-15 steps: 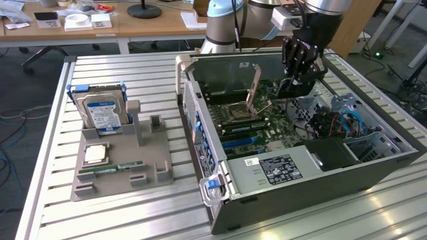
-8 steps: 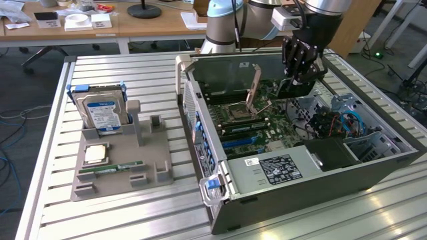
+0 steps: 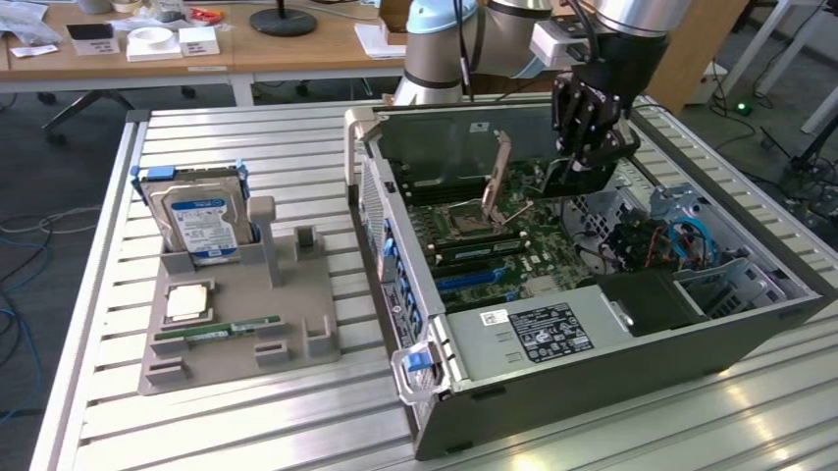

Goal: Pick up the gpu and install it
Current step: 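Insert the gpu into the slot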

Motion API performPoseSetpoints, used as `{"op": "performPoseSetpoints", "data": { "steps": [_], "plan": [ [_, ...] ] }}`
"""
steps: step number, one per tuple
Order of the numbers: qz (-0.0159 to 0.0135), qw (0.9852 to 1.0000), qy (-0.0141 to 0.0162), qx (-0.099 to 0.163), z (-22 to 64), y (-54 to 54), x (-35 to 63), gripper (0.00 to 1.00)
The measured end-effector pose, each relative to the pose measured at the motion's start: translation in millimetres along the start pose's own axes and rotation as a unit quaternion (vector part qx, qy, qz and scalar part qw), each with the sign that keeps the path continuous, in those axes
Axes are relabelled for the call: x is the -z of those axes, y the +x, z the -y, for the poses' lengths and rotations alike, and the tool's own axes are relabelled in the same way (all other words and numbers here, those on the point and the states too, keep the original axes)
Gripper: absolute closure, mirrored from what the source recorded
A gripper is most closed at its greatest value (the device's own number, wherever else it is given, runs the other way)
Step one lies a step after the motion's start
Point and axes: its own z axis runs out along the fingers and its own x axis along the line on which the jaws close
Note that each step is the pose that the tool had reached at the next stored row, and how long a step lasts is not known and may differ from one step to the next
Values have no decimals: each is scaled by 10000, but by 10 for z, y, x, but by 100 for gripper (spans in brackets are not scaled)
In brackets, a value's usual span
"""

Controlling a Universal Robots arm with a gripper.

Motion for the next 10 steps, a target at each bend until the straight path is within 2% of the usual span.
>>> {"op": "performPoseSetpoints", "data": {
  "steps": [10],
  "plan": [
    [-2, 10000, 0, 0, -1, 0, -16, 74]
  ]
}}
